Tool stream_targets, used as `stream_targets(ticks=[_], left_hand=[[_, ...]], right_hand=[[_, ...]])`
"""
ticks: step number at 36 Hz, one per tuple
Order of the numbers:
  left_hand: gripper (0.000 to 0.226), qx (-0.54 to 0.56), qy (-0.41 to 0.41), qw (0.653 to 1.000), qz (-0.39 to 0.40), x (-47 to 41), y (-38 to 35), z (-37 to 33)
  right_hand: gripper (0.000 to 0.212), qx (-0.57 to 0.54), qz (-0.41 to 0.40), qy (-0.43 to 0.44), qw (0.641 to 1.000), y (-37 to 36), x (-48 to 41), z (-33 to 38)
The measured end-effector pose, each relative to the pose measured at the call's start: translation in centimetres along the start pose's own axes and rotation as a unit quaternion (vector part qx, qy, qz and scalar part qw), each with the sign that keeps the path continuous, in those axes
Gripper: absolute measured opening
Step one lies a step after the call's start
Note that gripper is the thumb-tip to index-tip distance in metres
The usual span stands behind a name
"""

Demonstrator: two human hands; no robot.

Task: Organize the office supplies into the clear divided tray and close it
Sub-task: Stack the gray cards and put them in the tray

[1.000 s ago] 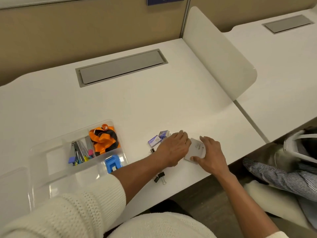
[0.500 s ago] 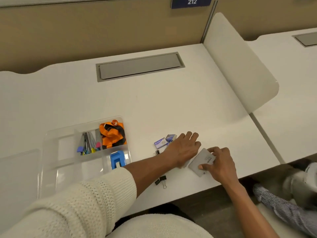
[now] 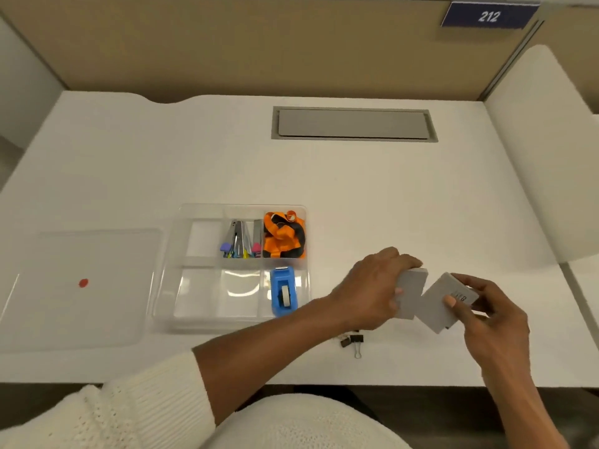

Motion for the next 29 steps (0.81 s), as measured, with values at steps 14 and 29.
stream_targets(ticks=[14, 29], left_hand=[[0.033, -0.025, 0.296, 0.951, -0.09, 14.8, 10.3, 16.5], [0.034, -0.333, 0.143, 0.932, 0.017, 13.6, 5.6, 19.8]], right_hand=[[0.032, -0.021, 0.276, 0.095, 0.956, -18.1, 5.0, 8.5], [0.033, 0.057, 0.326, 0.141, 0.933, -24.1, 7.1, 8.0]])
Point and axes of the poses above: each hand's wrist, its own x-axis away from the middle knuckle, its own y-axis out of the back of the hand, z = x × y, the point moved 1 cm from there along -x, towards the middle knuckle, and after that the axes turned 14 degrees about -x, right-handed, at the moved point
